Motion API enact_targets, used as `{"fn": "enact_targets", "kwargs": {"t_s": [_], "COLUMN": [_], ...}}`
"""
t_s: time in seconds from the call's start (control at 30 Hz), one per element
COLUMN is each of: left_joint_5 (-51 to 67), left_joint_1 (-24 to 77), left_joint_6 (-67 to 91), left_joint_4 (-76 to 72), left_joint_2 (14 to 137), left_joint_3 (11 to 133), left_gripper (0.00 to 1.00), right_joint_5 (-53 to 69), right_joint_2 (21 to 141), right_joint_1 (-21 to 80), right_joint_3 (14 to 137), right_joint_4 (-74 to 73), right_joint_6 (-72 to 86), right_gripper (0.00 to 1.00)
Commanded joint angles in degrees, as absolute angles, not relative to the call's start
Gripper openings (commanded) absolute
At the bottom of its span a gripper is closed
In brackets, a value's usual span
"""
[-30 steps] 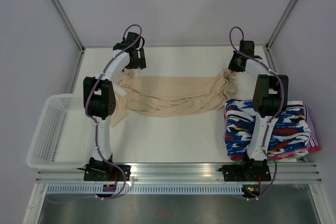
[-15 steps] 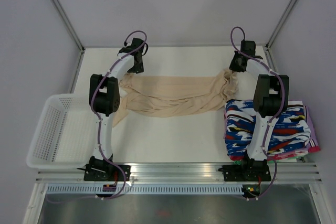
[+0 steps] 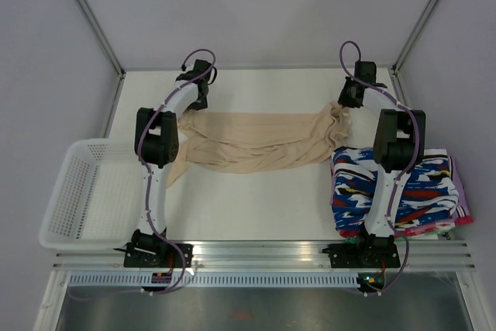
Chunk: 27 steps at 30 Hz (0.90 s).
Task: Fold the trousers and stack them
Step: Flatten the trousers out
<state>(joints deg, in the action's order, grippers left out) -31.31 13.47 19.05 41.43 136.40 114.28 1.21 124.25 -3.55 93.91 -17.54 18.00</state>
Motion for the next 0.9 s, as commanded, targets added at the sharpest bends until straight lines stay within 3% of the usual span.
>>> {"fn": "enact_targets", "kwargs": {"t_s": [0.0, 0.03, 0.2, 0.23, 0.3, 0.4, 0.43, 0.47, 0.7, 0.87], "left_joint_5": [-30.07, -29.01, -19.79, -19.08, -18.72, -19.33, -19.25, -19.25, -19.60, -21.00], "left_joint_1": [10.82, 10.29, 8.53, 8.53, 8.53, 8.35, 8.26, 8.00, 4.93, 2.20], "left_joint_6": [21.52, 21.88, 22.76, 22.76, 22.59, 22.41, 22.33, 22.32, 18.81, 14.86], "left_joint_4": [41.39, 42.61, 43.24, 43.24, 43.42, 43.50, 43.77, 44.12, 42.19, 39.47], "left_joint_2": [137.28, 137.98, 138.95, 139.04, 139.39, 139.39, 139.13, 138.35, 126.77, 115.68], "left_joint_3": [119.08, 120.22, 120.76, 121.02, 121.37, 121.73, 122.34, 122.60, 126.81, 127.71], "left_gripper": [0.66, 0.60, 0.48, 0.41, 0.40, 0.20, 0.05, 0.02, 0.02, 0.02], "right_joint_5": [0.70, 0.62, 0.35, 0.35, 0.35, 0.35, 0.35, 0.35, -0.53, 1.66], "right_joint_2": [125.77, 125.77, 126.21, 126.38, 126.56, 126.74, 126.65, 126.56, 123.93, 115.50], "right_joint_1": [-3.78, -3.78, -3.78, -3.78, -3.78, -3.69, -3.78, -3.78, -3.78, -3.78], "right_joint_3": [96.06, 96.06, 96.50, 96.59, 96.85, 97.12, 97.21, 97.64, 104.22, 108.19], "right_joint_4": [-16.87, -16.79, -16.79, -16.87, -17.05, -17.23, -17.31, -17.40, -18.54, -16.97], "right_joint_6": [17.93, 17.76, 17.58, 17.58, 17.75, 17.75, 17.75, 17.75, 16.61, 15.29], "right_gripper": [0.00, 0.00, 0.00, 0.00, 0.00, 0.00, 0.00, 0.00, 0.00, 0.00]}}
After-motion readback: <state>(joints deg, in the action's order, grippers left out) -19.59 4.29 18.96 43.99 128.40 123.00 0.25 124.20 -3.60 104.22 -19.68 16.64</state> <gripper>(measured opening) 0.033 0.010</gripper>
